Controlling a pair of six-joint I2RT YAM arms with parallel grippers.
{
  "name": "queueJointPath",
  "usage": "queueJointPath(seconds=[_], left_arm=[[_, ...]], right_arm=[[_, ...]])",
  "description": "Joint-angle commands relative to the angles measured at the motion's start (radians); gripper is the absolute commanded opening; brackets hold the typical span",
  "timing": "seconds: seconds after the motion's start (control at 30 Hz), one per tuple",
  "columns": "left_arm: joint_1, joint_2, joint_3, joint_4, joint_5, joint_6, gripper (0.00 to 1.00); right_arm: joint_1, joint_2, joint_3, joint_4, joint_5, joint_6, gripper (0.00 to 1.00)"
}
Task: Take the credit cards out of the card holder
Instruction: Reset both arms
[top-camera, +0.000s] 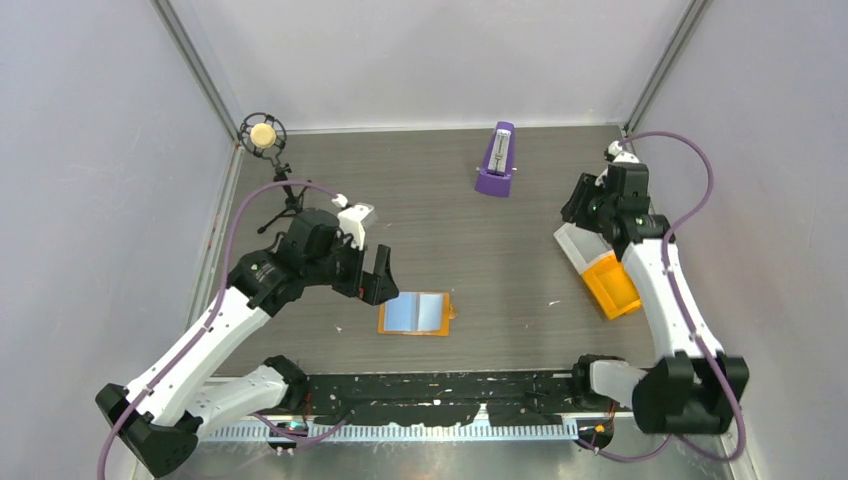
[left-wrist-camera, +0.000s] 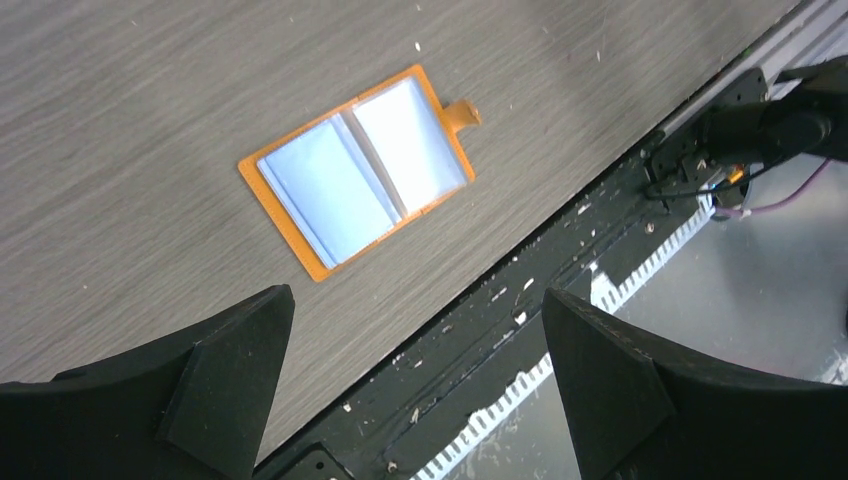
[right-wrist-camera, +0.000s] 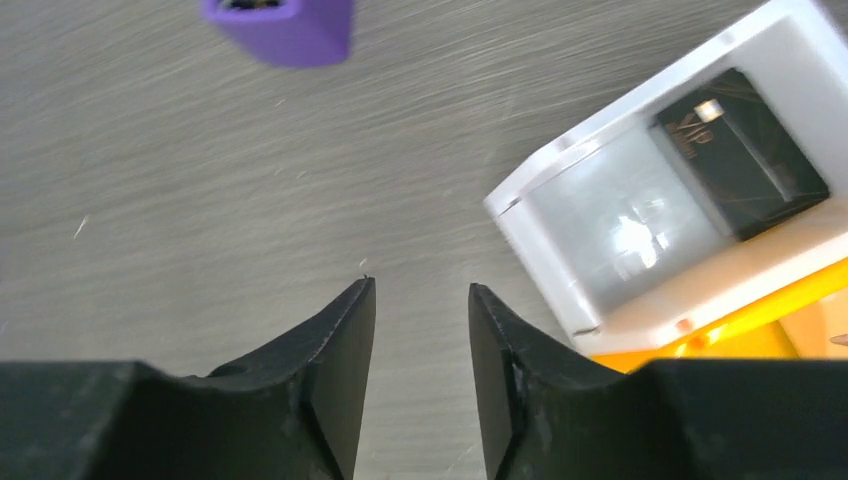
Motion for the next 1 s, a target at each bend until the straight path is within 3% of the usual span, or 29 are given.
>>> queueJointPath(seconds=[0.0,0.03,0.1,0.17,0.27,0.5,0.67,0.97], left_arm=[[0.000,-0.048,0.050,0.074,-0.087,-0.034,0.99],[0.000,-0.056,0.053,0.078,-0.107,-0.040,0.99],[0.001,-0.079,0.048,0.092,-0.145,-0.051,0.99],[0.001,-0.104,0.027,0.132,-0.174,-0.062,0.99],[0.000,-0.145,-0.027,0.195,-0.201,-0.090,0.99],[0.000,-0.236,-0.151,0.305,-0.193,-0.152,0.99],[0.001,-0.299,-0.224,0.374,-0.149,-0.183,0.99],[0.001,-0.341,-0.259,0.417,-0.104,-0.194,0.99]], right_arm=[[0.105,-0.185,-0.084,-0.060,-0.070,0.005,0.53],[0.117,-0.254,-0.096,-0.064,-0.086,0.020,0.66],[0.140,-0.358,-0.133,-0.068,-0.121,0.038,0.76],[0.146,-0.441,-0.158,-0.088,-0.149,0.045,0.79],[0.146,-0.545,-0.190,-0.120,-0.195,0.046,0.99],[0.145,-0.700,-0.229,-0.117,-0.359,0.107,0.95],[0.145,-0.717,-0.247,-0.064,-0.504,0.184,0.95],[0.146,-0.750,-0.280,-0.012,-0.536,0.216,0.95]])
